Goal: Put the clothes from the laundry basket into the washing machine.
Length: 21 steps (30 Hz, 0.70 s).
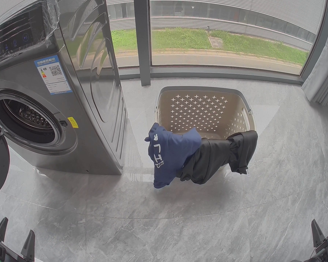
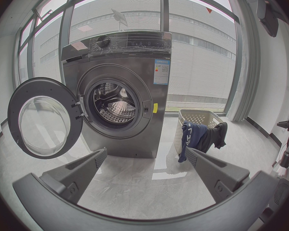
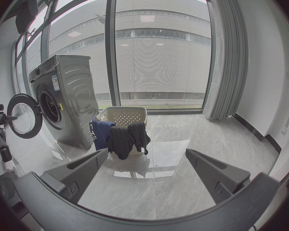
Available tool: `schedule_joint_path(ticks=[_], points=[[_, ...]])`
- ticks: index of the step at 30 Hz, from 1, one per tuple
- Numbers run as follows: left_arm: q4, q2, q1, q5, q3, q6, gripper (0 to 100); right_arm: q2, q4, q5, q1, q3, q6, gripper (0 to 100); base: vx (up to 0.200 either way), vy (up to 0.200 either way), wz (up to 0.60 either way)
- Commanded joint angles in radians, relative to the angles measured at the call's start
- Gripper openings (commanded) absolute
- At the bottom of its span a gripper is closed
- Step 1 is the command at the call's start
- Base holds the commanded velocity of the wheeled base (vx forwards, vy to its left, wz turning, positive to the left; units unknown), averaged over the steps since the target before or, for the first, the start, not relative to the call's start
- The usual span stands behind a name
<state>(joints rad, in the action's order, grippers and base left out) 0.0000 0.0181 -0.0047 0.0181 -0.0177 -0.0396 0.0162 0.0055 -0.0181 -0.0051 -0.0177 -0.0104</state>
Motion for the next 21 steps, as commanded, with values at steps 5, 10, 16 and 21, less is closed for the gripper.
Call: schedule_joint_path(ticks=[5,10,16,21], points=[[0.0,-0.013,0.0,0.0,0.016,0.0,100,-0.004,0.001,0.0,0.001,0.015,0.0,100,0.0,-0.2,0.0],[0.0,-0.013,0.0,0.0,0.016,0.0,100,-0.004,0.001,0.0,0.001,0.013,0.0,100,0.0,-0.12,0.0],[0.0,-0.013,0.0,0.0,0.016,0.0,100,-0.004,0.001,0.0,0.001,0.013,0.0,100,0.0,0.0,0.0],[0.0,-0.013,0.0,0.0,0.016,0.0,100,-0.004,0.001,0.0,0.001,0.013,0.0,100,0.0,0.0,0.0]])
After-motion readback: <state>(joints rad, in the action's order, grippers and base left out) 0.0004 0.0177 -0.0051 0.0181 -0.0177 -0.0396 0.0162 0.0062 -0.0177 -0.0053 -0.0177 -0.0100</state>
